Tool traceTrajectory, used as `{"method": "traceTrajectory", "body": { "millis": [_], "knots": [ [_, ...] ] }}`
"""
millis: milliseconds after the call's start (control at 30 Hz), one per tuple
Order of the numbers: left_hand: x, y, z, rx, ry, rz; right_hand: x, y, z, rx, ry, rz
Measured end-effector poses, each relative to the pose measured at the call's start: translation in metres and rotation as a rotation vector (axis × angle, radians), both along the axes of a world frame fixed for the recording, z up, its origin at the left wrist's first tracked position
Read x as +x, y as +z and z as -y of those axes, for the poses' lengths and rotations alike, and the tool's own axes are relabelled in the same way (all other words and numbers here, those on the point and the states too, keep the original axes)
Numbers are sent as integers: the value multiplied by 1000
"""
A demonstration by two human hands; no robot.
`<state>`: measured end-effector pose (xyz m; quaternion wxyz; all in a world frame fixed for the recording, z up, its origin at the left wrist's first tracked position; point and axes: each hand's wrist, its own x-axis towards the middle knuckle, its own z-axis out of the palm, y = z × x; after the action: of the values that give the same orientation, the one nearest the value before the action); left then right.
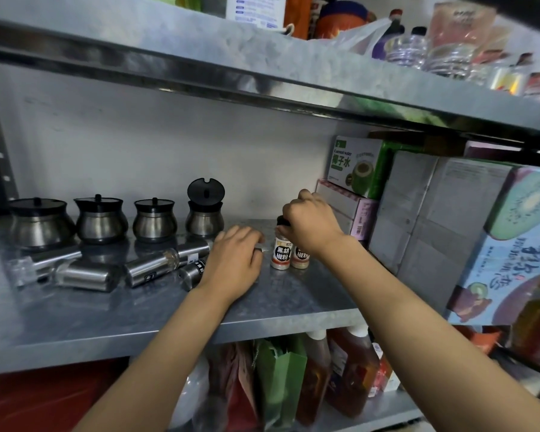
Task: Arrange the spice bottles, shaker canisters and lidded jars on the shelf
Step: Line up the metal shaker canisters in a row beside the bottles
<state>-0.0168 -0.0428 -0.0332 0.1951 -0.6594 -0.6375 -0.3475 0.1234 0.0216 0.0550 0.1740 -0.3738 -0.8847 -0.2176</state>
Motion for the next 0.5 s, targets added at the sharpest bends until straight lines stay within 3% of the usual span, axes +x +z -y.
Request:
{"method": "traceTrajectory", "body": {
  "millis": [133,267,500],
  "knots": [
    [-5,9,7,42,32,41,3,1,5,5,8,-63],
    [-23,18,22,106,65,127,4,3,8,153,134,-164],
    [-49,29,46,46,105,72,-18,-10,22,100,265,-34]
  ]
}}
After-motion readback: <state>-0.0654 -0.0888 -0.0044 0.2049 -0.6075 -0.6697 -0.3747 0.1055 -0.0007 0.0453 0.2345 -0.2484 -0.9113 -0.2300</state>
